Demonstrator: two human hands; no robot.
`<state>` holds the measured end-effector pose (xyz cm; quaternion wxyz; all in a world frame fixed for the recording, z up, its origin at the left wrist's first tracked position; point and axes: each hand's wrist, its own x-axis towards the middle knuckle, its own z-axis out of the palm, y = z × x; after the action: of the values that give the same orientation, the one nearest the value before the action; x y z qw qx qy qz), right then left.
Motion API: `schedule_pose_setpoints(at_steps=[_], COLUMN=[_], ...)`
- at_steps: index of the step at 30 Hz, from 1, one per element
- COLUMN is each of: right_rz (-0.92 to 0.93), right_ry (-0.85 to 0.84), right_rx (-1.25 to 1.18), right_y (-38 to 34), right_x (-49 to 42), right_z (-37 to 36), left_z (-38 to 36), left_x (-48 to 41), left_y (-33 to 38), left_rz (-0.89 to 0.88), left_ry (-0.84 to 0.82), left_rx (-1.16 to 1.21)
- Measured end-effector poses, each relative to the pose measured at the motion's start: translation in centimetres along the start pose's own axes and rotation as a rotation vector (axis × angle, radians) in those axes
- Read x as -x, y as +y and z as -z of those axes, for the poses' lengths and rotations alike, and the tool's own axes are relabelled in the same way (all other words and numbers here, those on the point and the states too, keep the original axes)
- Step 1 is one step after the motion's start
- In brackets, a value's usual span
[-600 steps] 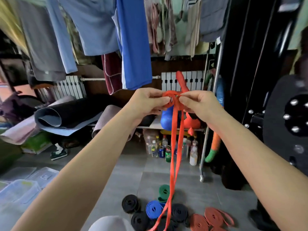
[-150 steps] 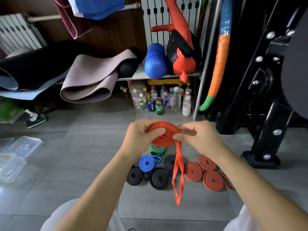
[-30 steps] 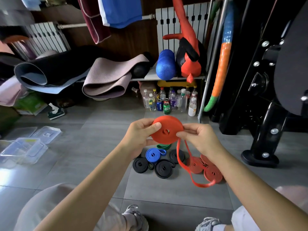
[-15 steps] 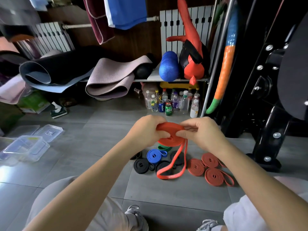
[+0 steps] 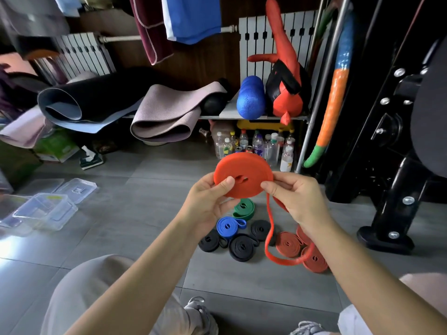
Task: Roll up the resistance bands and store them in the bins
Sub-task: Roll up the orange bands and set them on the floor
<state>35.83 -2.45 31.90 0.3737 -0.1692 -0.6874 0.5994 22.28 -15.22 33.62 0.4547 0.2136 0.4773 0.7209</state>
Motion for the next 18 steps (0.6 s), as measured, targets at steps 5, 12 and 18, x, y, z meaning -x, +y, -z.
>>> schedule_pose_setpoints(at_steps=[5,12,18], right_rz=[-0.05,-0.018,0.005], right_ry=[-0.013,-0.138,-0.137], right_rx=[0.143,0.599,0.531], right_y=[-0.1,-0.9,-1.7], right_x=[0.3,0.0,-0.2], right_z=[1.1,1.7,1.3], left_z=[0.1,-1.4,-2.4], left_x=[0.2,-0.8,-1.7], left_y=[-0.9,2.2,3.1], left_rz=[0.141,-0.429,-0.379], left_ry=[-0.014,-0.082,-0.171], left_rx=[-0.191,-1.452,-1.552])
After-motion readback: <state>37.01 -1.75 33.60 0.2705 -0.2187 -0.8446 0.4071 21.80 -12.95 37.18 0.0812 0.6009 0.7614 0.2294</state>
